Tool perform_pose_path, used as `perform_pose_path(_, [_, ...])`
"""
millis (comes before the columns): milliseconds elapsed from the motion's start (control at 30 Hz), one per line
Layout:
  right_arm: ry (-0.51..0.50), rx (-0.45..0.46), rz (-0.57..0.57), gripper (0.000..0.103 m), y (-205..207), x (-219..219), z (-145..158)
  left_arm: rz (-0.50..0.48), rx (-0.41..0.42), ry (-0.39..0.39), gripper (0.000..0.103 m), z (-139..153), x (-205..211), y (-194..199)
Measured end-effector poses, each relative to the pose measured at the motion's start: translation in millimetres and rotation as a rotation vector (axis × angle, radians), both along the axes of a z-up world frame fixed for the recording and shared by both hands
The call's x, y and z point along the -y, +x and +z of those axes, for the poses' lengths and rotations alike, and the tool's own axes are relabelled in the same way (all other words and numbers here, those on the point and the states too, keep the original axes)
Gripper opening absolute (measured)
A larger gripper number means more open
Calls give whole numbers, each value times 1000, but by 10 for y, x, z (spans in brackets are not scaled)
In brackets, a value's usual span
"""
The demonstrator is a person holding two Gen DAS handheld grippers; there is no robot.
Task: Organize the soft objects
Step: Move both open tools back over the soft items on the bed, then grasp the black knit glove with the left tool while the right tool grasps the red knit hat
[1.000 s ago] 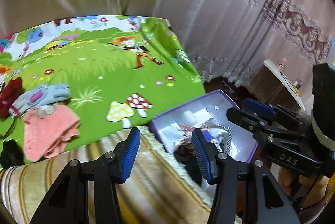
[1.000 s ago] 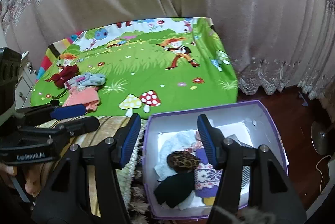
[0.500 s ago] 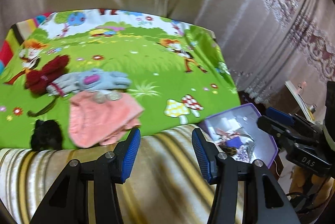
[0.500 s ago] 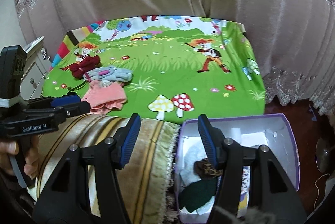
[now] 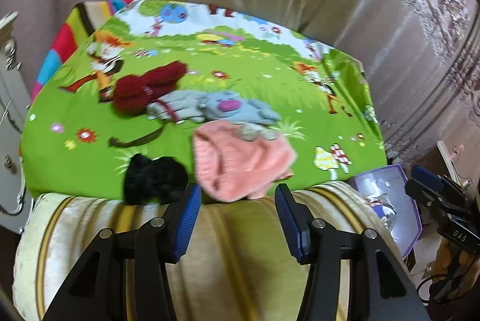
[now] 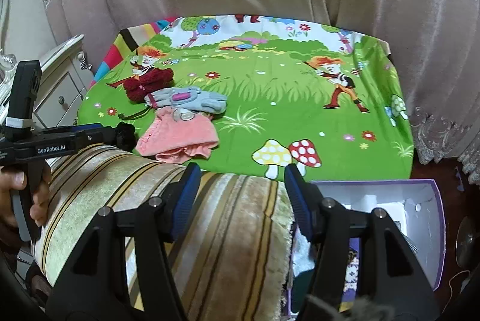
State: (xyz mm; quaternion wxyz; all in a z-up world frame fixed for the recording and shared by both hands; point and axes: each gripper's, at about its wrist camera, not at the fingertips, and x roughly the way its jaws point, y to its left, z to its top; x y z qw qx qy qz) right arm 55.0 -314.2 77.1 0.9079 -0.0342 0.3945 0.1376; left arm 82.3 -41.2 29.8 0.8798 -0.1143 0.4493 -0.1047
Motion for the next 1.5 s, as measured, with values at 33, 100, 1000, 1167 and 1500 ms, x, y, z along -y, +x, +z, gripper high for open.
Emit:
perform_pose_path(33, [-1, -2, 3, 62, 11, -16, -7, 8, -8, 1, 53, -15, -48, 6])
perform_pose_path(100, [0, -9, 15, 62, 50, -62, -33, 24, -17, 14, 53, -39, -148, 21])
perform_pose_path(1000, [-98, -27, 263, 71, 874, -1004, -178, 54, -309, 59, 64, -698, -579, 760])
perform_pose_path(1167, [-152, -2, 338, 74, 1119, -1311, -155, 41, -328, 34, 56, -788, -586, 862])
perform_pose_path(1500, [-304, 77, 629, 76, 1509, -2207, -353, 75, -281, -66, 22, -737, -741, 814])
